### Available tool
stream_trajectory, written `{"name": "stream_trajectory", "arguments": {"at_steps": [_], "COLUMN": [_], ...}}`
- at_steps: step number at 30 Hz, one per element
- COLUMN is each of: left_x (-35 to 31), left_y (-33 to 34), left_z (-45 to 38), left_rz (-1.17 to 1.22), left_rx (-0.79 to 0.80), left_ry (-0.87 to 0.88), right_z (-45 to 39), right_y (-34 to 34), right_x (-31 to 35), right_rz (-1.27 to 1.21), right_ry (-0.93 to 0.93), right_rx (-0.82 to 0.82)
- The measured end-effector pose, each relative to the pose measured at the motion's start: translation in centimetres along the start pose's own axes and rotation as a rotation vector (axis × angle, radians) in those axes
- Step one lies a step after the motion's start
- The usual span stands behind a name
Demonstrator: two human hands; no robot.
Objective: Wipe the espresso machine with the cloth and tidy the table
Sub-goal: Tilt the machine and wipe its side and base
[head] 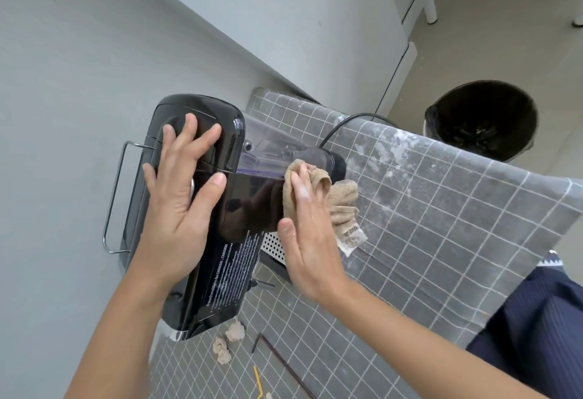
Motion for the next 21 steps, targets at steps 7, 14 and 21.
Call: {"name": "stream_trajectory", "arguments": {"at_steps": [7, 14, 21], "left_x": [-0.1, -0.3, -0.4], "left_y": [0.0, -0.1, 0.0], "left_z": [-0.1, -0.1, -0.1], "left_rz": [0.007, 0.013, 0.014], "left_rx": [-0.004, -0.003, -0.010], "left_ry": [-0.011, -0.014, -0.014], "right_z": [-1.7, 0.2, -2.2], "right_y": [-0.6, -0.2, 1.1], "right_x": [-5.7, 3.4, -2.4], "right_rz": [-0.004, -0.131, 0.093], "right_ry": [0.181, -0.087, -0.099], "right_rx": [-0.050, 0.049, -0.020]}}
Point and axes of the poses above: each hand's wrist, its own z-axis away from the middle knuckle, its own y-axis out of the palm, x = y × z, the point moved 4 cm from there along -z, towards the middle knuckle, and after that the axes turned 12 degrees about y, right-handed, at the moved point
